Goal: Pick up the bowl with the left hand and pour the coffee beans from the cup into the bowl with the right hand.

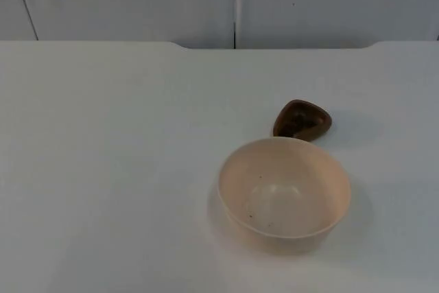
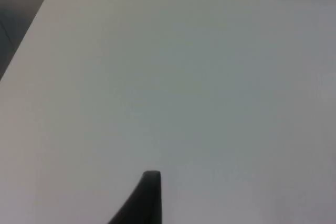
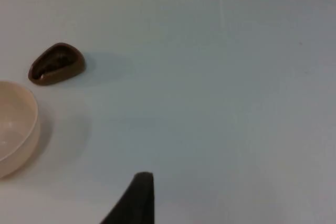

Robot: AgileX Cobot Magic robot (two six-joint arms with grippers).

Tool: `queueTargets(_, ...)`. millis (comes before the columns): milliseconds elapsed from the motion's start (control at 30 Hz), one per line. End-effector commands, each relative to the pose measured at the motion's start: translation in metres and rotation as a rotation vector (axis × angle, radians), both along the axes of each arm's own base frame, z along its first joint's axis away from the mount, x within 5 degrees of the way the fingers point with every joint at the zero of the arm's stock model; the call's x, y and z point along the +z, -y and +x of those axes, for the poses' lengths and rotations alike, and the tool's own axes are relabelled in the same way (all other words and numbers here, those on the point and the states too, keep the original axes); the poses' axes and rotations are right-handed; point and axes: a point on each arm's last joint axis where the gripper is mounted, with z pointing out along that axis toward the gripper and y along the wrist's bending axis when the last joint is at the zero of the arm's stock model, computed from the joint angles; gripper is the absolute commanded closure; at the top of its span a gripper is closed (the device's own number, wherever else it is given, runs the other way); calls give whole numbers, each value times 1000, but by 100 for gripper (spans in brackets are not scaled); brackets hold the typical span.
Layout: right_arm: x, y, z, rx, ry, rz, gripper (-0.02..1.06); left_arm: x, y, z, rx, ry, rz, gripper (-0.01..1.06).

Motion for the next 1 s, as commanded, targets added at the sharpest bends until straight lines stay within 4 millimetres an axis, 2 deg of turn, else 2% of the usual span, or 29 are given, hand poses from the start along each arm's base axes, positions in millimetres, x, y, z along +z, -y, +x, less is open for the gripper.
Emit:
queueTargets(0,0,0,0,0,9,2,-1,9,2,1,-5,38,-21,0)
queueTargets(333,0,0,0,-5,9,-5,-1,28,1,12,-6,47,-26,0)
queueTargets(700,0,2,0,-16,10,-21,-1,29,4,14,-21,38,-51,0)
queueTargets(967,0,2,0,-16,10,-21,-1,28,6,33,-37,-56,-94,0)
